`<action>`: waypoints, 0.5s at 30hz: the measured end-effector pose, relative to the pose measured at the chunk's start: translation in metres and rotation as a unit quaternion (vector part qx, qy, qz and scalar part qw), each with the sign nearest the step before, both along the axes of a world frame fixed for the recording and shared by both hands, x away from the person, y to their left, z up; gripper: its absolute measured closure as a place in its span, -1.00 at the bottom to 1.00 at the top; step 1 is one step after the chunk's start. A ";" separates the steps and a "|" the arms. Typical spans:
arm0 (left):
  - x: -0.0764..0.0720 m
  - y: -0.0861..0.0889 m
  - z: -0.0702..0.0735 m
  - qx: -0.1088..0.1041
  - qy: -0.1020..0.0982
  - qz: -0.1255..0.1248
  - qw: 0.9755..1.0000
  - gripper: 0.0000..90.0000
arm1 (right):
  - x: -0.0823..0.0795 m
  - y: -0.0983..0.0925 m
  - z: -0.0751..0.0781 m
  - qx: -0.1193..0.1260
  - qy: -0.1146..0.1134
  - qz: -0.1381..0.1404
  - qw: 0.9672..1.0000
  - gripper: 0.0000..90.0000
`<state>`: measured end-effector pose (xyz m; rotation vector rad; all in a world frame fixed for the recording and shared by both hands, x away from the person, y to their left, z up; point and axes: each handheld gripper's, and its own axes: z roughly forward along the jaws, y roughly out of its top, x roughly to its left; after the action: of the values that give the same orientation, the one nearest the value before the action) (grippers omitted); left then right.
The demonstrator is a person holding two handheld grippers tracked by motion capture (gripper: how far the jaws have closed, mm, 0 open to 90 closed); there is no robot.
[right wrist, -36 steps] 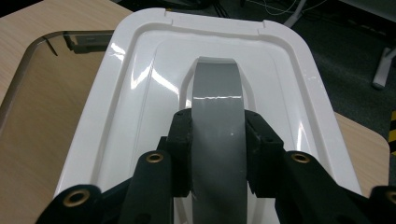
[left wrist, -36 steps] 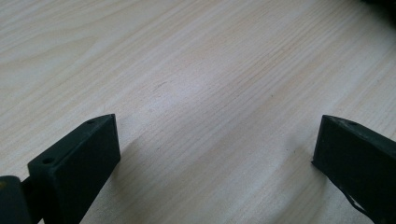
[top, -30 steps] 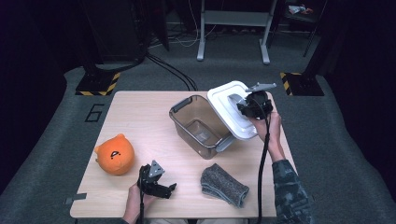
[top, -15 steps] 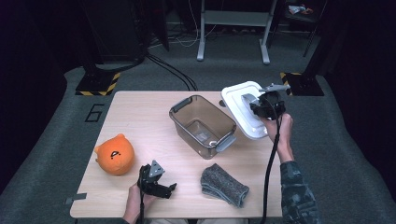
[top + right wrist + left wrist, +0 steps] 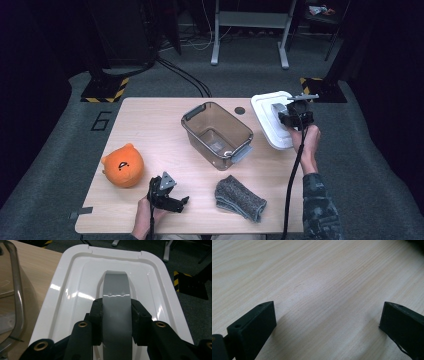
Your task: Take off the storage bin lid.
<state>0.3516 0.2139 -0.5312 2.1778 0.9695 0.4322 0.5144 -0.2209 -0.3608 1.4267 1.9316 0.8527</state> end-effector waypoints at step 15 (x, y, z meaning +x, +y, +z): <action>0.000 0.000 0.000 0.000 0.000 0.000 1.000 -0.99 | 0.007 -0.009 -0.032 0.005 0.021 -0.030 0.999 0.48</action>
<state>0.3516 0.2139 -0.5312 2.1778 0.9690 0.4328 0.5215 -0.2295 -0.3929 1.5112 1.9089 0.8112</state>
